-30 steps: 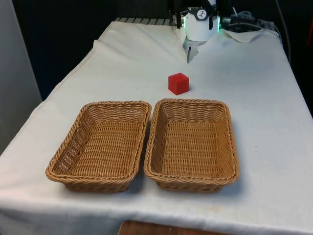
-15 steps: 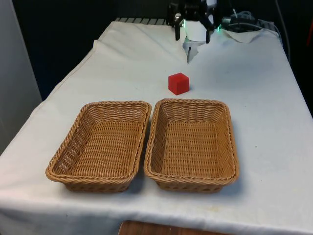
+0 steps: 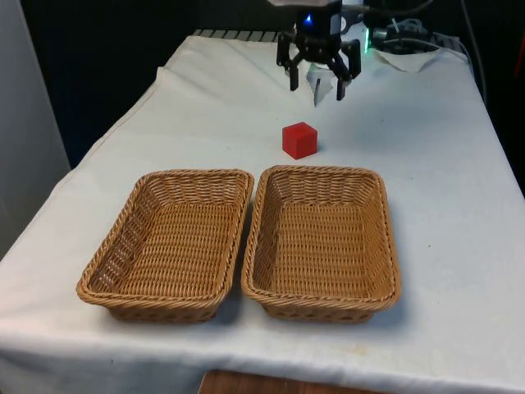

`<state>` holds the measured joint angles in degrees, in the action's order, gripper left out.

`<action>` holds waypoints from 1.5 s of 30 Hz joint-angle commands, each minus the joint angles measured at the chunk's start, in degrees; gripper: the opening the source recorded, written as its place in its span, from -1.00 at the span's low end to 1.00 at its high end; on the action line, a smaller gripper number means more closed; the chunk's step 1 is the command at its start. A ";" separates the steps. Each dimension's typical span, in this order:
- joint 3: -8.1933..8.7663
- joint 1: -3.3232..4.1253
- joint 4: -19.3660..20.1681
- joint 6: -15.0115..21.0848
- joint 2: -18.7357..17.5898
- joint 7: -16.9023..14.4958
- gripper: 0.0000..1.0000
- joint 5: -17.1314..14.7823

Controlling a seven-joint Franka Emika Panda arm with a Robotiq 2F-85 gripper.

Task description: Pick up the red cube and place it into the right basket.

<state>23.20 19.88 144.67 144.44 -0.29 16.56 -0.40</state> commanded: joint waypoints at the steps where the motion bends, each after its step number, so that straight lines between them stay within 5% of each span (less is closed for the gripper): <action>1: -0.06 0.06 0.40 1.60 -0.80 0.40 1.00 -0.92; 45: 0.00 -0.29 -0.06 14.55 -16.44 14.15 1.00 -1.78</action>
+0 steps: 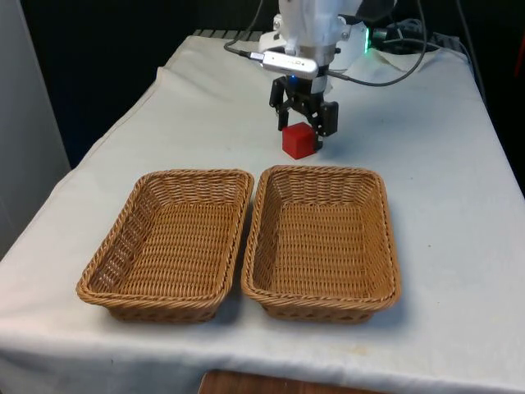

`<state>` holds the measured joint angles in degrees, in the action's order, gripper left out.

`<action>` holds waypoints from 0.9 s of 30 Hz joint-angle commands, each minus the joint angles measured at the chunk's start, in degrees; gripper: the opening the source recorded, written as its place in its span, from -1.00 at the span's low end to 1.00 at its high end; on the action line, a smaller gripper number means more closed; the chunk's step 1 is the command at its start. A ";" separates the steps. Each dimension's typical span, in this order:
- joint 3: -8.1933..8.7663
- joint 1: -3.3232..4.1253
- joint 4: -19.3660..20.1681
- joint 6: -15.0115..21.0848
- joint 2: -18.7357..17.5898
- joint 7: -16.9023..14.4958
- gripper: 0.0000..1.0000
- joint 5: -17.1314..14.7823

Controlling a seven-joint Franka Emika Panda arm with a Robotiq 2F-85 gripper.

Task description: Pick up the red cube and place it into the right basket.

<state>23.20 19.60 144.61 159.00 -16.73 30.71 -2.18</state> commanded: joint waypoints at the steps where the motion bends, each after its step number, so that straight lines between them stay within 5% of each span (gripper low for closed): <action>1: -0.23 -0.23 0.17 0.46 0.23 -0.23 1.00 -0.40; 7: 0.11 -0.34 0.06 0.17 0.17 -0.40 1.00 -0.34; 10: 0.23 -0.34 0.06 0.11 0.17 -0.46 0.80 -0.34; 11: 0.23 -0.34 0.06 0.11 0.17 -0.46 0.59 -0.34; 12: 0.29 -0.34 0.06 0.11 0.17 -0.52 0.04 -0.34; 17: 0.34 -0.40 0.06 0.06 0.17 -0.57 -0.99 -0.34; 27: 0.97 -0.34 -0.06 -0.74 1.20 -1.15 -0.97 0.29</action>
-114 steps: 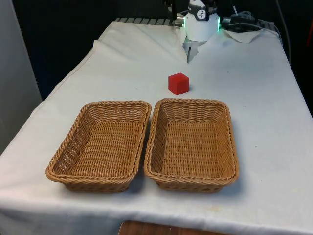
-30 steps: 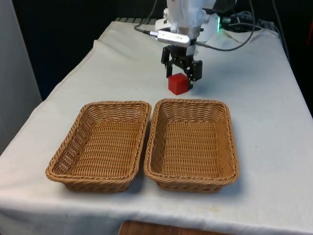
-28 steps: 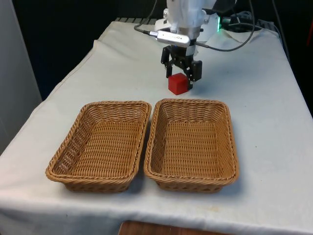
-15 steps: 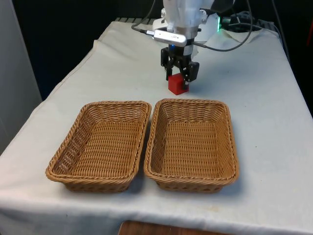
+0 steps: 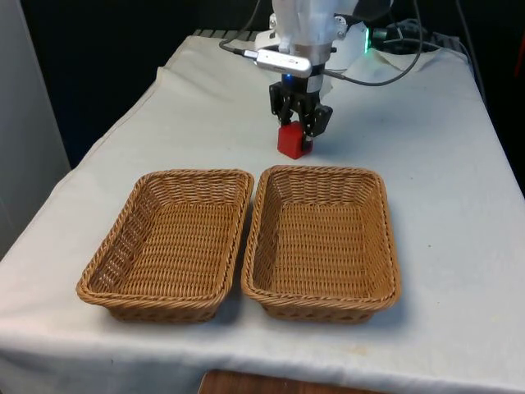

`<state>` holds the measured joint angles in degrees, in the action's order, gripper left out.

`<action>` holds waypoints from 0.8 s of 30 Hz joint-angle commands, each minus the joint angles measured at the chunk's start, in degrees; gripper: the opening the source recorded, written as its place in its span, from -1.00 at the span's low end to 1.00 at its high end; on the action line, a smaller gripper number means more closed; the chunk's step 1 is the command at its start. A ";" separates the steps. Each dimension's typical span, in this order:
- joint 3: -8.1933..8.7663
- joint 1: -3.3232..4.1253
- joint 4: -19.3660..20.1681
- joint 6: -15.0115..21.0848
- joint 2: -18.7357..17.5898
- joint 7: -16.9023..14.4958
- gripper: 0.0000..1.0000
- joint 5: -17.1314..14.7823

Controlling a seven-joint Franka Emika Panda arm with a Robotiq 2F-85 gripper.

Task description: Pick up the red cube and place it into the right basket.

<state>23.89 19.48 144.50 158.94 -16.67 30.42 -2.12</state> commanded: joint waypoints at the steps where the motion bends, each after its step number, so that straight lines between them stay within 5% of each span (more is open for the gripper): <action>1: 0.11 0.00 -0.06 0.00 0.11 -0.29 -0.97 0.00; 17: 3.61 -0.06 -0.52 -4.64 7.05 -8.59 -0.97 0.17; 24: 4.24 -0.69 -0.63 -5.44 9.51 -14.38 -0.97 -1.49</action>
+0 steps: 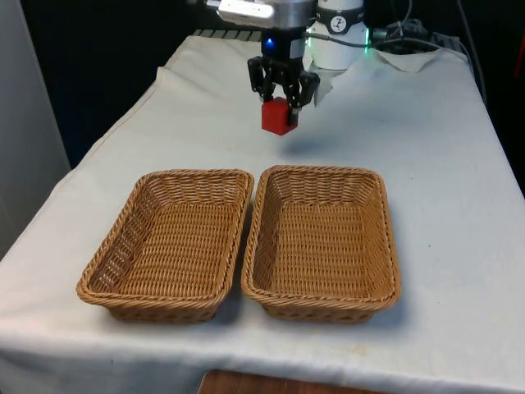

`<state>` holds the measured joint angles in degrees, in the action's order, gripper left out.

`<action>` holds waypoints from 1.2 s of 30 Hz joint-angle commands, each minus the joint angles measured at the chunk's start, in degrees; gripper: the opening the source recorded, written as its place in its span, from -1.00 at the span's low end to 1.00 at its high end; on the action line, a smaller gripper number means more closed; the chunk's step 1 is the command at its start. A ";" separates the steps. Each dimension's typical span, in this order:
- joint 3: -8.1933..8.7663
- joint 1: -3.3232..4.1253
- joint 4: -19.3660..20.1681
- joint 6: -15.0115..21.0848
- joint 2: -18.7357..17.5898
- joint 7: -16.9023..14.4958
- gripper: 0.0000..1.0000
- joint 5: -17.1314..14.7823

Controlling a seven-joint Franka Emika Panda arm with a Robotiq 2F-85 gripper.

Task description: Pick up the red cube and place it into the right basket.

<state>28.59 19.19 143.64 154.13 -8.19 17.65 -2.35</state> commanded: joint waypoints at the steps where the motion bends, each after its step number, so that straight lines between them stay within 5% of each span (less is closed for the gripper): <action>1: -0.34 -0.46 0.23 -0.69 1.32 -2.18 -0.97 -1.38; 2: -0.06 -0.52 0.11 -0.74 1.72 -3.55 -0.97 -1.78; 3: 0.23 -0.11 -0.06 -0.06 0.40 -1.26 -0.97 -0.34; 12: 1.32 -0.74 -1.32 -2.64 3.50 -9.74 -0.97 -3.44; 36: 1.49 -0.69 -12.61 -12.61 0.06 -14.73 -0.97 -3.72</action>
<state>30.37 18.62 131.09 142.04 -8.25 3.61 -5.21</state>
